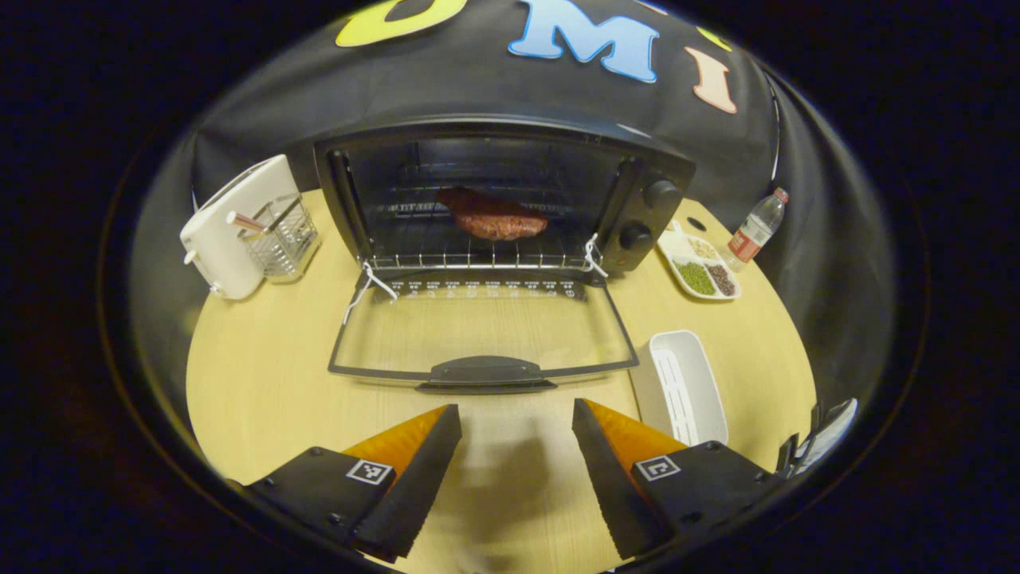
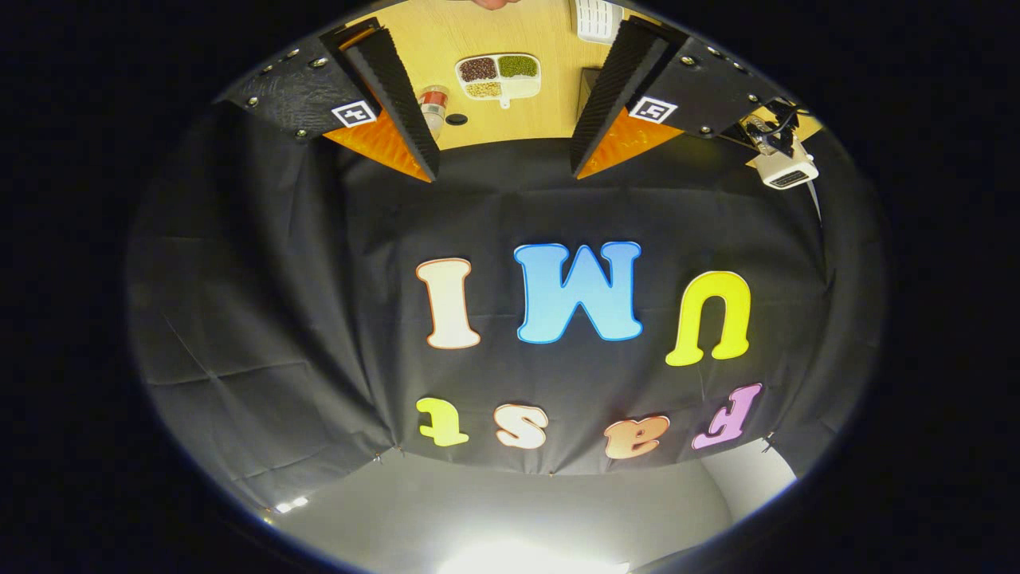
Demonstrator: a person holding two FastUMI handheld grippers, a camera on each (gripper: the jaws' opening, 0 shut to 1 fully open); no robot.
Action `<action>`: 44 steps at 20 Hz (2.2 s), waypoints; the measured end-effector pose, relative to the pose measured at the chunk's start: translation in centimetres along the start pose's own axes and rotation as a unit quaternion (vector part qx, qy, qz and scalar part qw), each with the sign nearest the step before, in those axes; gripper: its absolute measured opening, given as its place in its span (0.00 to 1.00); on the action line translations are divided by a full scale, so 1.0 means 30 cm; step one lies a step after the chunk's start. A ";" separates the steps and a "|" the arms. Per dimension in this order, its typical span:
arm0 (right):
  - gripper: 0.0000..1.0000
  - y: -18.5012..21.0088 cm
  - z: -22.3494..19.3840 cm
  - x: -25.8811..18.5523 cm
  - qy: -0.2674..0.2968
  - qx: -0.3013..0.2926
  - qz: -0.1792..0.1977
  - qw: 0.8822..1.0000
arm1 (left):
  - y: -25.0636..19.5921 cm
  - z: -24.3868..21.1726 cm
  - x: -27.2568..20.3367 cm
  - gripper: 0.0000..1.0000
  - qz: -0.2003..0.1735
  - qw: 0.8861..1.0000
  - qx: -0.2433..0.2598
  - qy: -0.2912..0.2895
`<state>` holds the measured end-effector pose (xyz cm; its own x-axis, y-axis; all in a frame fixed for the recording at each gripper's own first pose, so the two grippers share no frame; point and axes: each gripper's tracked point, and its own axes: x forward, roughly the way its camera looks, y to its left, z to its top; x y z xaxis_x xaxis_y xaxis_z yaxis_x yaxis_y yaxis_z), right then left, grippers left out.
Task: Open the electric oven with the left hand, put the food in, and close the electric oven.
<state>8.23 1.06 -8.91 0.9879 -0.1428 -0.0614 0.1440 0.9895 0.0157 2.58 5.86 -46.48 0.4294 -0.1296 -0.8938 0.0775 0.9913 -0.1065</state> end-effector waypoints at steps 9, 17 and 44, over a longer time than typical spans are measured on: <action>0.99 -0.035 -0.054 0.053 0.030 0.007 -0.008 0.999 | 0.040 -0.033 0.137 0.98 0.009 0.998 -0.017 0.060; 0.99 -0.020 -0.058 0.062 0.034 -0.006 -0.006 0.999 | 0.070 -0.044 0.178 0.92 0.016 0.997 -0.001 0.079; 0.99 0.067 -0.064 -0.032 0.044 -0.023 0.015 0.999 | 0.043 0.026 0.048 0.94 -0.031 0.998 -0.046 0.030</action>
<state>7.45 3.23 -10.74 0.9826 -0.1114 -0.1488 0.1087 0.9937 -0.0262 4.00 6.95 -47.57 0.3720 -0.1923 -0.9081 0.0179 0.9796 -0.2001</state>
